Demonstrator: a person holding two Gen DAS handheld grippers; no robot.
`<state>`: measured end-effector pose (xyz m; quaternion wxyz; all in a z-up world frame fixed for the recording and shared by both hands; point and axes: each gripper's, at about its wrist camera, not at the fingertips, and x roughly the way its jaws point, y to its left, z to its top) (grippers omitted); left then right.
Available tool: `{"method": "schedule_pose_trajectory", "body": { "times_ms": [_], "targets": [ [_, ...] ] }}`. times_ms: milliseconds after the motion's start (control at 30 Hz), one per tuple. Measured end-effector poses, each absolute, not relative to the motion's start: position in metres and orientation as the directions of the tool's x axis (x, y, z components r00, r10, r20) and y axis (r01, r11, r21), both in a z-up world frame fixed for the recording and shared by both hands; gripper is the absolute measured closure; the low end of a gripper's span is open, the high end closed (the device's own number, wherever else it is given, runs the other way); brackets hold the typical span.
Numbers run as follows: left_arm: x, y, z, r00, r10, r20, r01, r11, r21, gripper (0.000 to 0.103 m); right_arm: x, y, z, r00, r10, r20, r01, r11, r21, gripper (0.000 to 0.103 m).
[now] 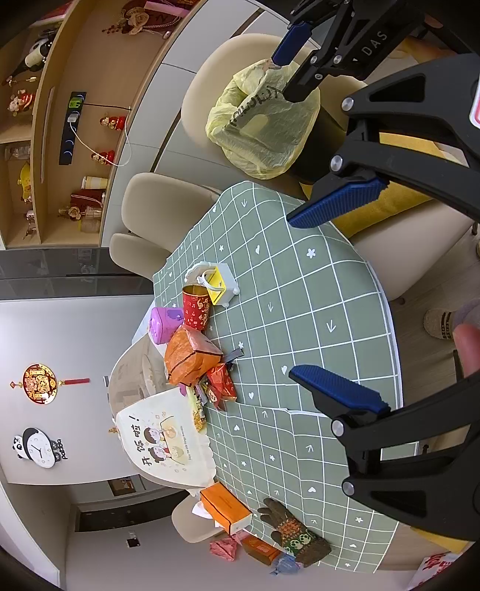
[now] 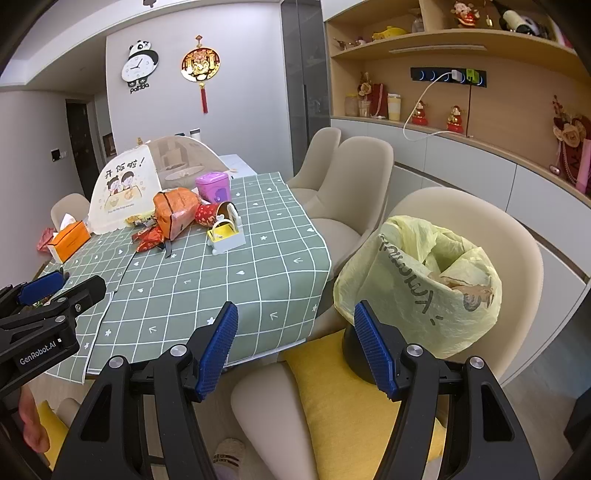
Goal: Collect trash
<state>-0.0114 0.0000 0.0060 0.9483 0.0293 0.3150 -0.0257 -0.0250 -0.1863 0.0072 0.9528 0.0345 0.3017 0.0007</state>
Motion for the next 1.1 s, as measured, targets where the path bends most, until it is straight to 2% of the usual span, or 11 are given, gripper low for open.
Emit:
{"method": "schedule_pose_trajectory", "body": {
  "times_ms": [1100],
  "targets": [
    [-0.0164, -0.0023, 0.0043, 0.799, -0.042, -0.6, 0.073, 0.997, 0.029, 0.03, -0.0289, -0.1919, 0.0054, 0.816, 0.01, -0.578, 0.035, 0.997, 0.067, 0.041]
  ]
}}
